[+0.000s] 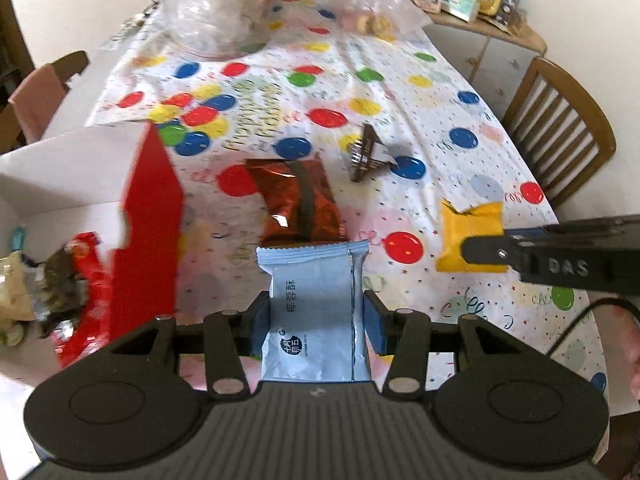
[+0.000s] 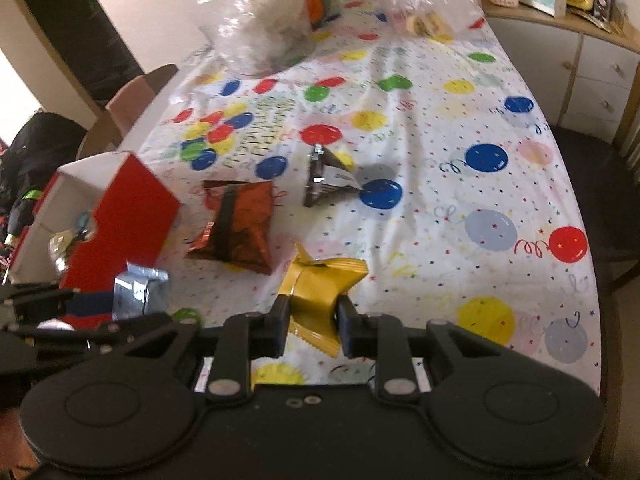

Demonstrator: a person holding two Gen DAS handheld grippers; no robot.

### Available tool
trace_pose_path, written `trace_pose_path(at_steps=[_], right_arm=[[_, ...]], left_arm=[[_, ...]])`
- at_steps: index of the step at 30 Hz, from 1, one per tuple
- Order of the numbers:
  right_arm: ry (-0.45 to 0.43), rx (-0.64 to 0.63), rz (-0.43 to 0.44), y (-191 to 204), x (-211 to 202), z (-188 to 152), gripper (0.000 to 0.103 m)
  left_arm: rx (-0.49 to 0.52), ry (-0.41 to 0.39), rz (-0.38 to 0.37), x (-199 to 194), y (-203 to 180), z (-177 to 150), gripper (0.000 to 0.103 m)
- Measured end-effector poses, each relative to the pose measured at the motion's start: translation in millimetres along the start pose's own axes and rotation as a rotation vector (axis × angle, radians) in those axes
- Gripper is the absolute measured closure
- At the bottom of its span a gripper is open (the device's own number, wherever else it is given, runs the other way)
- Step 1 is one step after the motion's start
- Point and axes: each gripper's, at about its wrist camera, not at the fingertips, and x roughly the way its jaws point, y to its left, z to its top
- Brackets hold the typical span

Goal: Organize snacks
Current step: 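Lift both snacks and carry them over the cardboard box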

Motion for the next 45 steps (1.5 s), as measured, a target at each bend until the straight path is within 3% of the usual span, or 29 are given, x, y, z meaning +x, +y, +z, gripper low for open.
trace_pose_path(at_steps=[20,35,45], right_arm=[[-0.061,-0.111,0.069,116,-35,0,0.08],[-0.064,-0.159,0.077,217,-5,11,0.08],[-0.043,-0.186,0.06,266,37,27,0.08]], left_arm=[[-0.112,-0.101,0.013,-85,125,-10,0.056],[-0.141,-0.134,0.056,-105,230,-9,0.056],[-0.124,-0.109,0.103,-87,290,7,0.056]])
